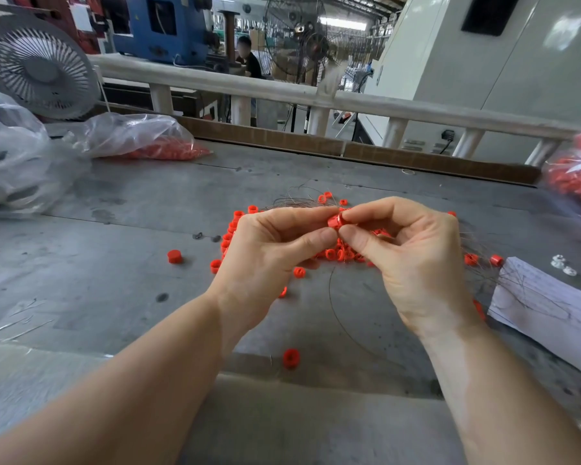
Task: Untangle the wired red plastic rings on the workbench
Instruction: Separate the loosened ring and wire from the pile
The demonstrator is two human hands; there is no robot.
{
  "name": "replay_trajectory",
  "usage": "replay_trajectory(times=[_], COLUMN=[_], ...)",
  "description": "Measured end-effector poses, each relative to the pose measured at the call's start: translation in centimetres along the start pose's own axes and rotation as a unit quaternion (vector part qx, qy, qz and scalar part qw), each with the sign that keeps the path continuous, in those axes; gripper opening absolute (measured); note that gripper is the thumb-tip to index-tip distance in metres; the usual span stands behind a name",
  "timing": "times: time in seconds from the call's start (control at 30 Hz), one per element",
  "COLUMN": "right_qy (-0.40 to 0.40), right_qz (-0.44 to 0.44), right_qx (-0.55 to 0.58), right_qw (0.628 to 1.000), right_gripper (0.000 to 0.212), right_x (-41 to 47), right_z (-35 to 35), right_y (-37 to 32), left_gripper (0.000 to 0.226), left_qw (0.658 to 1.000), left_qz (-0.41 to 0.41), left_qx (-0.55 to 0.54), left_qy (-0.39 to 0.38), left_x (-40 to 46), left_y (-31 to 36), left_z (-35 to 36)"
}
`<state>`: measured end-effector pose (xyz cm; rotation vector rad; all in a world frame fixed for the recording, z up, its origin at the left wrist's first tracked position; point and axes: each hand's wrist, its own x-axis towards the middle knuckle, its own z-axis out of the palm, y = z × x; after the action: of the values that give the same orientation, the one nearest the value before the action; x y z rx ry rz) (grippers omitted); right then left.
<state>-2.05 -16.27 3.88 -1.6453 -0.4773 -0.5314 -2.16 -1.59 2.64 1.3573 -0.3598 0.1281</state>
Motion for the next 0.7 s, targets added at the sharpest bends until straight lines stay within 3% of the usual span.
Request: replay_trajectory(times=[0.3,0.7], right_qy=[-0.017,-0.024], right_qz=[-0.005,-0.053], right_qx=[0.013,-0.069], right_qw=[1.000,0.996], right_gripper=[0.019,0.016], right_x=[0.08,0.16], right_z=[-0.10,-0.40], right_y=[-0.20,-0.02], left_gripper=[0.028,0.023], left_qw=[1.000,1.000], left_qz=[0.014,0.015], left_qx=[0.015,0.012], left_qy=[-0.002,-0.004], left_x=[-0.05,0.02], left_y=[0.06,-0.05], left_z=[-0.03,-0.25])
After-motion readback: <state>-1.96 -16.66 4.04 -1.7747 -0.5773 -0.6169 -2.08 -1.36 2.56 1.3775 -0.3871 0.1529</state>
